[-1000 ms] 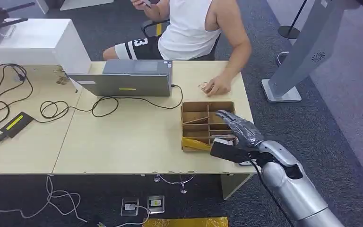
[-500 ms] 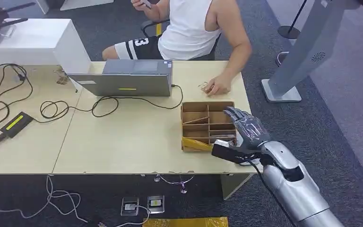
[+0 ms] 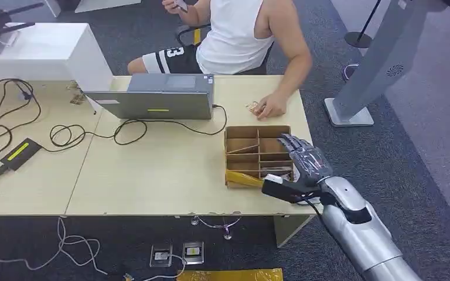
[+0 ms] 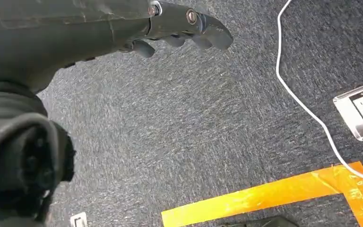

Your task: Pass the card to the sensor for recognition and then transmit it.

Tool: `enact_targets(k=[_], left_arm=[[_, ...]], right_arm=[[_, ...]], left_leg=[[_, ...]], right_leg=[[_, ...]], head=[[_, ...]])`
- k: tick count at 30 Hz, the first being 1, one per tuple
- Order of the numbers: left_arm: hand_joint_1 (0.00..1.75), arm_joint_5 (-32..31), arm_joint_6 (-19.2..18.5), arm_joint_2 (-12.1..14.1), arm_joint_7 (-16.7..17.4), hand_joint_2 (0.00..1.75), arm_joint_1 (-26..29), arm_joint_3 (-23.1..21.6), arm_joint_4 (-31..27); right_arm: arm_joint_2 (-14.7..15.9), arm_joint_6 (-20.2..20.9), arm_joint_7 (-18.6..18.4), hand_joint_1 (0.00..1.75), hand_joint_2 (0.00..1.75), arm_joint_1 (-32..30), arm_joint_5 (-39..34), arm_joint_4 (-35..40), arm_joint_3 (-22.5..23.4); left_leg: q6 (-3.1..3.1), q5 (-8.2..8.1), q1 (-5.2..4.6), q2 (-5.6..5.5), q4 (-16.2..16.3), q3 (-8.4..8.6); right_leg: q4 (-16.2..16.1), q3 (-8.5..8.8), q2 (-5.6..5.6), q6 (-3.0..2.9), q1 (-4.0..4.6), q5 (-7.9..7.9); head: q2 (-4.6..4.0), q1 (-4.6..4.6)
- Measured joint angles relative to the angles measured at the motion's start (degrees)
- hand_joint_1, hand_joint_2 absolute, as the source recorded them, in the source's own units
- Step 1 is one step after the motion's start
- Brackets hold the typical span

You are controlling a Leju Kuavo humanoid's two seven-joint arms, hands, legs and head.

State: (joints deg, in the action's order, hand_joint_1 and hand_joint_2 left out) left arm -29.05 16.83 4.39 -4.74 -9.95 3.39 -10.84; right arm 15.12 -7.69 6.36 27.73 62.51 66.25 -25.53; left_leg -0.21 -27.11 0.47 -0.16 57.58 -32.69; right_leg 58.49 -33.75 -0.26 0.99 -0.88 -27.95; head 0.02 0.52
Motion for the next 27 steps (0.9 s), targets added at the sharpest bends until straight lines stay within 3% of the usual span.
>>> enact_targets(k=[11,13,16,27], left_arm=[[0.0,-0.5,-0.1,0.0,0.2,0.0,-0.1,-0.3,0.0],[0.0,-0.5,-0.1,0.0,0.2,0.0,-0.2,-0.4,0.0],[0.0,-0.5,-0.2,-0.1,0.2,0.0,-0.3,-0.8,0.0],[0.0,-0.5,-0.8,-0.2,0.5,0.0,-0.6,-0.9,0.0]], right_arm=[[-1.0,-0.1,1.4,0.0,1.75,0.4,-0.1,-2.6,0.0],[-1.2,-0.1,1.6,1.66,1.75,0.5,-0.2,-3.0,-0.2],[-1.6,-0.1,1.7,1.75,1.75,0.7,-0.2,-3.5,-0.4],[-2.4,0.1,2.6,1.75,1.75,1.4,-2.1,-5.4,-0.4]], left_leg=[[0.0,0.0,0.0,0.0,0.0,0.0],[0.0,0.0,0.0,0.0,0.0,0.0],[0.0,0.0,0.0,0.0,0.0,0.0],[0.0,0.0,0.0,0.0,0.0,0.0]], right_leg=[[0.0,0.0,0.0,0.0,0.0,0.0],[0.0,0.0,0.0,0.0,0.0,0.0],[0.0,0.0,-0.01,0.0,0.0,0.0],[0.0,0.0,-0.01,0.0,0.0,0.0]], head=[[0.0,0.0],[0.0,0.0],[0.0,-0.02],[0.0,-0.02]])
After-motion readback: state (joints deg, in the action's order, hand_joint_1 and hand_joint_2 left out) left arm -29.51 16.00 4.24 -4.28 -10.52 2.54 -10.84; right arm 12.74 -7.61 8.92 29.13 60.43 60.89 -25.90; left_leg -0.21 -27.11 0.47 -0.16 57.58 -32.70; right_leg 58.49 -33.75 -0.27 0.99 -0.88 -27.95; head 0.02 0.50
